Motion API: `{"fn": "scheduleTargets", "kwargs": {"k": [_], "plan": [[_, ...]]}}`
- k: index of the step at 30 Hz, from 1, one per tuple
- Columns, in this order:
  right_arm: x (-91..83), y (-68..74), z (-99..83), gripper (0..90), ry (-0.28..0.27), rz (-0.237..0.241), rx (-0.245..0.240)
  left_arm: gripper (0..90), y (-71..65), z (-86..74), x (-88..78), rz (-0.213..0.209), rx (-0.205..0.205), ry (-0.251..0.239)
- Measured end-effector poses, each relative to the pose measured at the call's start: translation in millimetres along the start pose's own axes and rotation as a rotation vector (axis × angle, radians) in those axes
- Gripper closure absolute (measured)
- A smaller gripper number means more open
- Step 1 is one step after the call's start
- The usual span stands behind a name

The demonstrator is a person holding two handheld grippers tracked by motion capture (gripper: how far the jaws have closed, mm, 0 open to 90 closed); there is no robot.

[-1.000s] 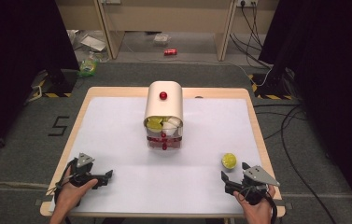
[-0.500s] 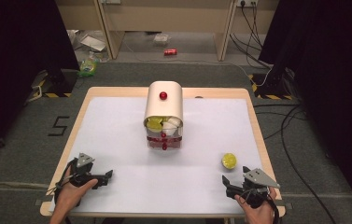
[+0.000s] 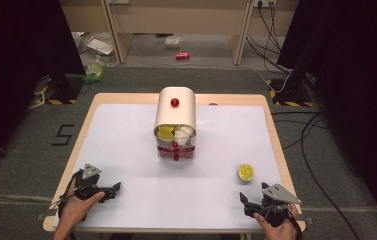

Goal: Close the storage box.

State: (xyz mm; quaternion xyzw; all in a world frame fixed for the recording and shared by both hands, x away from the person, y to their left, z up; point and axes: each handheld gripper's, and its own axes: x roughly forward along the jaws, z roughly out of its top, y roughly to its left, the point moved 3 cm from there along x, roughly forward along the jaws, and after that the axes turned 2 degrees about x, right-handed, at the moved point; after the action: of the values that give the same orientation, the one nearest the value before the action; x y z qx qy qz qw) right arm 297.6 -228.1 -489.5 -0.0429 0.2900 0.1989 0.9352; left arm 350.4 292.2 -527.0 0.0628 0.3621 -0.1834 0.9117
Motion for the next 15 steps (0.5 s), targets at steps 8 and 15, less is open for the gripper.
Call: {"fn": "scheduleTargets", "kwargs": {"k": [8,15], "plan": [[-2.7,-1.7,-4.9,15.7,0.013,-0.003,0.001,0.3,0.0,0.0,0.0,0.0,0.0,0.0],[-3.5,-2.8,-10.1,15.6,0.04,0.001,0.002,0.2,0.0,0.0,0.0,0.001,0.0,0.0]]}}
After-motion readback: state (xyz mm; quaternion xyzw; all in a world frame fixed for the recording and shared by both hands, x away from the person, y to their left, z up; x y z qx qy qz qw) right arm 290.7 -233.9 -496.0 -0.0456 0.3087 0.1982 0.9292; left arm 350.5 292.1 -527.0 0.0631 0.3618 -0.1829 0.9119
